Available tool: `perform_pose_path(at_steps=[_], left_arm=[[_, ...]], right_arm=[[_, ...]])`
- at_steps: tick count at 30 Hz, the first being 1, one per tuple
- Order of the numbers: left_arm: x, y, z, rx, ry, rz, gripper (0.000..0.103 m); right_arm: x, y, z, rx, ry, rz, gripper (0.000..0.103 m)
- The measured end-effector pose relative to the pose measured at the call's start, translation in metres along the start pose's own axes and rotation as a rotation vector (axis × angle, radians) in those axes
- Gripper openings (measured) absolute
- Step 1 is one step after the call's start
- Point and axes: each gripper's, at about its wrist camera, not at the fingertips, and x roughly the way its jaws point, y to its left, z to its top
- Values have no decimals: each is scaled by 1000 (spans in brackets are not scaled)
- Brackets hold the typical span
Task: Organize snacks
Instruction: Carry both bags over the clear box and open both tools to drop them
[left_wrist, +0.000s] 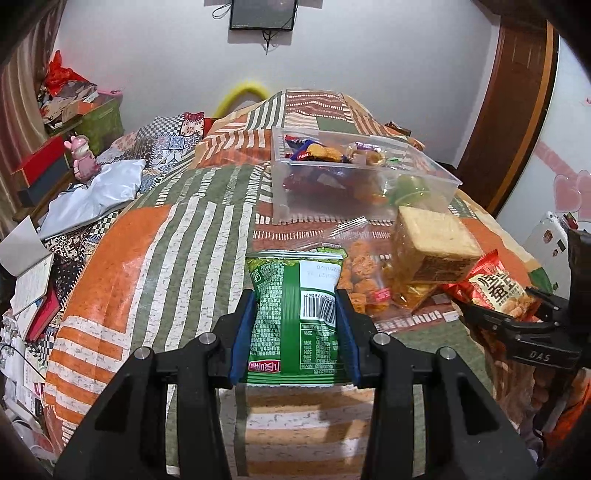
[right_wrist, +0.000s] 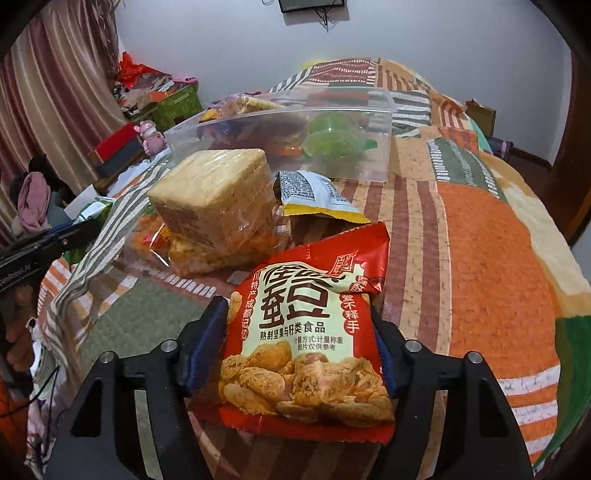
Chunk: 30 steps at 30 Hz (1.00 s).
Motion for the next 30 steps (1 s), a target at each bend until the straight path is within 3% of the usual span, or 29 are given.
perform_pose_path(at_steps=[1,5,14,30], left_arm=[[0,-1,1,0,-2,-1,42],[-3,-3,5,-2,-14,-3,42],[-15,-10,22,2,-68,-22,42],[-15,-40,77,50,-145,-54,42]], right_arm=[[0,0,0,-3,-2,-2,54],[-5,-4,-1,13,-15,-3,51],[-29,-10,6,28,-71,-13,50],[-53,-9,60,-20,-219,-22,50]])
